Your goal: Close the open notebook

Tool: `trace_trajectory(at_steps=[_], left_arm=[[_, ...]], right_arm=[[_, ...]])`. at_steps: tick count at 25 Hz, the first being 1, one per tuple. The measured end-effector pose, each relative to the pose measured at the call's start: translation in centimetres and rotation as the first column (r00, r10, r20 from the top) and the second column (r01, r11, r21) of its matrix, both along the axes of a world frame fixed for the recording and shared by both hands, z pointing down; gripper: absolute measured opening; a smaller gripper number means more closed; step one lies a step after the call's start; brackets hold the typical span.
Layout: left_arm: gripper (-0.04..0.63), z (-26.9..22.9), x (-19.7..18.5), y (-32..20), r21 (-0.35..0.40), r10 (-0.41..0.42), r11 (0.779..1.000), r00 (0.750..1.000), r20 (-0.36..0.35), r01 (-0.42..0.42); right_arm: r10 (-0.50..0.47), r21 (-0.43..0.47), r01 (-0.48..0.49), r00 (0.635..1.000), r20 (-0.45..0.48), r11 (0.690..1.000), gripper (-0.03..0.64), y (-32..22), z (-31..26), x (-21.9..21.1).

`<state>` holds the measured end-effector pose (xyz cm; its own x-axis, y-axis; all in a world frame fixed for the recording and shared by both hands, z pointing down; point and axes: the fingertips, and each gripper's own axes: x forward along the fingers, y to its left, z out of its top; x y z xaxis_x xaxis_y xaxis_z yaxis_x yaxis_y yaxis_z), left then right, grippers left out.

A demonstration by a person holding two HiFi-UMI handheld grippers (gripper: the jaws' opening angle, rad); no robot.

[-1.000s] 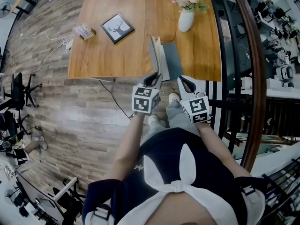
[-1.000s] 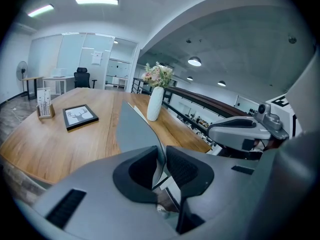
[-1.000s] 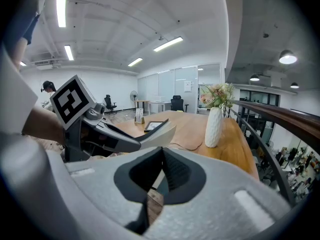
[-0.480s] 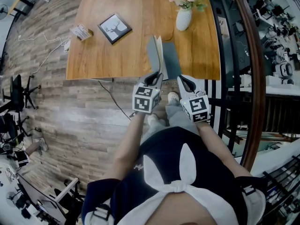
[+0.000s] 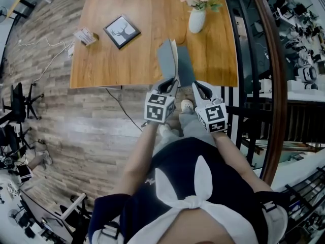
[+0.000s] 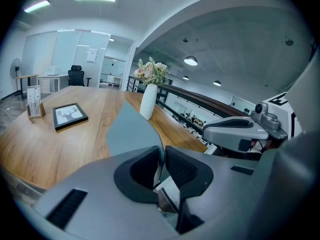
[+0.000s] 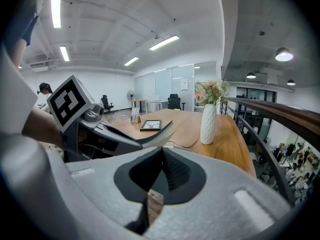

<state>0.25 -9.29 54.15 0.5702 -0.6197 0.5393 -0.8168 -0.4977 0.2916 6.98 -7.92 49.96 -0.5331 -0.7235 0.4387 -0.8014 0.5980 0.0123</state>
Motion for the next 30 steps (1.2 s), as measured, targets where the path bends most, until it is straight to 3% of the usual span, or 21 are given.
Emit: trace_trajectory(at_steps=[12,30], left_arm=[[0.063,1.9,2.3,1.1,-0.067,0.076,0.995,0.996,0.038,-0.073],[0.063,4.4,4.9,1.3,-0.106,0.144,0.985,0.985,0.093,-0.134]], right_arm=[[0.015,-0.013,-0.015,1.000,0.004,1.000,-0.002,-0.7,0.5,1.0],[0.030,-0.048,-0.030,1.000,0.008,0.998,-0.002,-0.8,1.6,2.4]])
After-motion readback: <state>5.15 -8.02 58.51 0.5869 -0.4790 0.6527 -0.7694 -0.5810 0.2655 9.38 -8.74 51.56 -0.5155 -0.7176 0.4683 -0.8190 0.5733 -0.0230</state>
